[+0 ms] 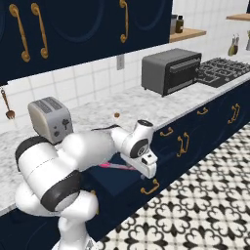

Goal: Pick the tongs from the drawer and place it on the counter.

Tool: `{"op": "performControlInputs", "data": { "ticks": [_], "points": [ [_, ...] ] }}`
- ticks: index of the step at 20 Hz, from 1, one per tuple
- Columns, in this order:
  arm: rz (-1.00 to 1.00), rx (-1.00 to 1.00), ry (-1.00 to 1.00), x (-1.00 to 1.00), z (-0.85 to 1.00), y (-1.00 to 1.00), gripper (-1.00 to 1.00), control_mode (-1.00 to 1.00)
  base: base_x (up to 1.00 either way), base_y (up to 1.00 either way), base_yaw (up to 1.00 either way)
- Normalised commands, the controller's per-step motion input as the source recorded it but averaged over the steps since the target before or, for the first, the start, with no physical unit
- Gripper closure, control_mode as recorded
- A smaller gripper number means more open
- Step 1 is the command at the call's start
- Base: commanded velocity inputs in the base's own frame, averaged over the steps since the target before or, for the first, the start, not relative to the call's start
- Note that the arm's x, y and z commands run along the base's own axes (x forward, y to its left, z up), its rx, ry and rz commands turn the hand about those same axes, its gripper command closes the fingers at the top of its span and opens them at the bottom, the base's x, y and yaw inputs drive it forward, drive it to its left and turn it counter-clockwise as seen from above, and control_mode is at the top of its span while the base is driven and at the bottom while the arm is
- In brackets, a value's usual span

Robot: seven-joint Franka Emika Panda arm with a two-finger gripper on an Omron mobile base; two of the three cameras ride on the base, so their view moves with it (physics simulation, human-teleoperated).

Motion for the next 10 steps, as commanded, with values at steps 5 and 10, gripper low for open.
{"op": "performControlInputs", "data": {
  "ticks": [5, 10],
  "points": [
    [-0.01, 0.0, 0.11, 0.47, -0.6, -0.4, -1.0, -1.0, 0.0, 0.0, 0.0],
    [-0.01, 0.0, 0.01, 0.64, -0.55, -0.05, -1.0, -1.0, 0.0, 0.0, 0.0]
  ]
}}
